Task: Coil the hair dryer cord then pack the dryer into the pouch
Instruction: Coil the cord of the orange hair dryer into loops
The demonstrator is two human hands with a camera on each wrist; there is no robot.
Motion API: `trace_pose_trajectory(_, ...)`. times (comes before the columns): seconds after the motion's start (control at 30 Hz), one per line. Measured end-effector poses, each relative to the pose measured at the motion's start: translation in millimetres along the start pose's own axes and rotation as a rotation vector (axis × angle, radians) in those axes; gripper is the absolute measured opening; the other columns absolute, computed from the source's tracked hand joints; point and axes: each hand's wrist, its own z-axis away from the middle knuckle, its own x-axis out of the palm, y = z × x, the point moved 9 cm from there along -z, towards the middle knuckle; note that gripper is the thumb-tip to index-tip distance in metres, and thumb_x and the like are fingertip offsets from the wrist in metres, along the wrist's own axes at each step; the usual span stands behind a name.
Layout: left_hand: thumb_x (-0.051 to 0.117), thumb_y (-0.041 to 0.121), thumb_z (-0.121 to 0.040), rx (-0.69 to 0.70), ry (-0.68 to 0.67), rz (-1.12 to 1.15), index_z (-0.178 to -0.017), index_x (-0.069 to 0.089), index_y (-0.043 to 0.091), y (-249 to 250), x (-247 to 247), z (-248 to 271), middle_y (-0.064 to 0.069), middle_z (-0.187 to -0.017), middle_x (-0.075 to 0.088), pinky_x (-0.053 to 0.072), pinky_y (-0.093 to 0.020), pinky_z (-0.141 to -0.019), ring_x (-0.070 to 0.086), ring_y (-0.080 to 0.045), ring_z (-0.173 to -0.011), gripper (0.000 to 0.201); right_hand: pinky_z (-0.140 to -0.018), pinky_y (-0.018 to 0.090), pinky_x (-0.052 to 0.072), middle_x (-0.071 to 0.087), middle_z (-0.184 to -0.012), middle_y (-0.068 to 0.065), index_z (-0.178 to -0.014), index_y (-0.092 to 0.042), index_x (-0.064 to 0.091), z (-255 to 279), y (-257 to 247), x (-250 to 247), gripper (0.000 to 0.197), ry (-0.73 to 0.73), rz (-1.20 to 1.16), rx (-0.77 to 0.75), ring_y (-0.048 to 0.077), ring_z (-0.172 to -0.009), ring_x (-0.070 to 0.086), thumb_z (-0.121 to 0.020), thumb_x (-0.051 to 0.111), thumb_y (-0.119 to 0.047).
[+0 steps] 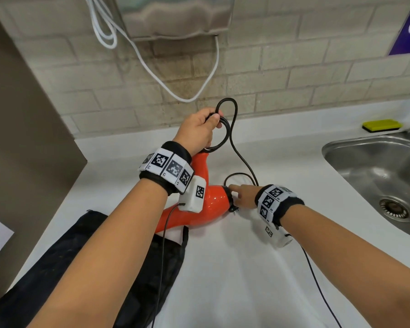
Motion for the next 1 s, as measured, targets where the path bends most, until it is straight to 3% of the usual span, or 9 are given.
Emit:
trace_pose_trajectory(0.1, 0.036, 0.010, -0.097, 0.002, -0.010, 0.020, -0.092, 0.053, 0.016, 0, 3, -1, -0.001, -0.076, 0.050, 0.026, -0.012, -0.035, 0.030, 0.000, -0.031, 0.019, -0.073, 0.028, 0.039, 0.058, -0.095, 0.009, -0.107, -0.012, 0.046, -6, 3, 4, 0.019, -0.001, 0.012, 0.022, 0.027, -0.091, 0.055, -0.088, 0.049, -0.015)
trace_pose_trajectory(0.2, 0.036, 0.011, -0.098, -0.001, -0.026, 0.007, -0.098, 0.053, 0.013, 0, 5, -1, 0.000, -0.076, 0.050, 0.027, -0.012, -0.035, 0.031, 0.000, -0.032, 0.016, -0.070, 0.028, 0.041, 0.057, -0.095, 0.004, -0.095, -0.016, 0.044, -12, 7, 8, 0.025, 0.042, -0.010, 0.063, 0.021, -0.084, 0.055, -0.079, 0.062, -0.022)
trace_pose_trajectory(0.3, 0.037, 0.011, -0.098, 0.002, -0.036, -0.009, -0.101, 0.053, 0.012, 0, 5, -1, 0.000, -0.077, 0.050, 0.028, -0.012, -0.036, 0.031, 0.000, -0.033, 0.016, -0.071, 0.028, 0.041, 0.060, -0.102, 0.011, -0.107, -0.010, 0.041, -16, 4, 8, 0.034, 0.058, -0.083, 0.036, 0.022, -0.082, 0.051, -0.080, 0.063, -0.012)
trace_pose_trajectory(0.43, 0.037, 0.012, -0.098, 0.006, -0.034, -0.008, -0.101, 0.054, 0.013, -1, 2, -1, 0.001, -0.076, 0.050, 0.028, -0.012, -0.036, 0.031, -0.001, -0.033, 0.017, -0.068, 0.026, 0.042, 0.060, -0.089, 0.010, -0.128, -0.015, 0.034, -19, 5, 6, 0.050, 0.047, -0.077, -0.003, 0.022, -0.084, 0.054, -0.084, 0.053, -0.002)
trace_pose_trajectory(0.53, 0.037, 0.012, -0.098, 0.008, -0.026, 0.015, -0.097, 0.055, 0.016, -2, 0, -1, 0.001, -0.076, 0.050, 0.027, -0.012, -0.036, 0.030, -0.001, -0.032, 0.019, -0.084, 0.028, 0.044, 0.060, -0.117, 0.008, -0.120, -0.015, 0.051, -19, 18, 7, 0.037, 0.033, -0.012, 0.060, 0.024, -0.107, 0.058, -0.085, 0.049, -0.001)
trace_pose_trajectory(0.63, 0.037, 0.012, -0.098, 0.005, -0.032, 0.014, -0.095, 0.055, 0.017, -2, -2, -2, 0.001, -0.076, 0.050, 0.026, -0.011, -0.035, 0.030, -0.001, -0.031, 0.019, -0.092, 0.028, 0.046, 0.060, -0.119, 0.006, -0.111, -0.013, 0.058, -16, 35, 0, 0.026, 0.093, -0.029, 0.156, 0.022, -0.109, 0.057, -0.086, 0.050, -0.014)
trace_pose_trajectory(0.83, 0.038, 0.012, -0.097, 0.008, -0.036, 0.012, -0.093, 0.056, 0.020, -3, 0, -5, 0.000, -0.077, 0.053, 0.026, -0.011, -0.035, 0.030, -0.001, -0.031, 0.020, -0.071, 0.025, 0.041, 0.062, -0.109, 0.016, -0.091, -0.014, 0.045, -5, 56, -56, 0.012, 0.459, -0.406, 0.236, 0.026, -0.090, 0.055, -0.088, 0.047, -0.002)
trace_pose_trajectory(0.9, 0.038, 0.011, -0.097, 0.007, -0.034, 0.002, -0.091, 0.056, 0.021, -3, 0, -6, 0.000, -0.076, 0.054, 0.027, -0.011, -0.035, 0.030, -0.001, -0.031, 0.021, -0.061, 0.019, 0.044, 0.064, -0.112, 0.019, -0.101, -0.013, 0.050, 4, 54, -73, 0.017, 0.541, -0.697, 0.195, 0.024, -0.082, 0.056, -0.088, 0.049, -0.002)
trace_pose_trajectory(1.0, 0.039, 0.011, -0.097, 0.002, -0.011, -0.029, -0.095, 0.057, 0.019, -4, -1, -8, 0.002, -0.074, 0.054, 0.027, -0.012, -0.035, 0.030, -0.001, -0.031, 0.019, -0.055, 0.005, 0.044, 0.063, -0.104, 0.014, -0.117, 0.002, 0.055, 19, 27, -97, 0.032, 0.516, -0.976, 0.021, 0.020, -0.089, 0.058, -0.089, 0.040, 0.009)
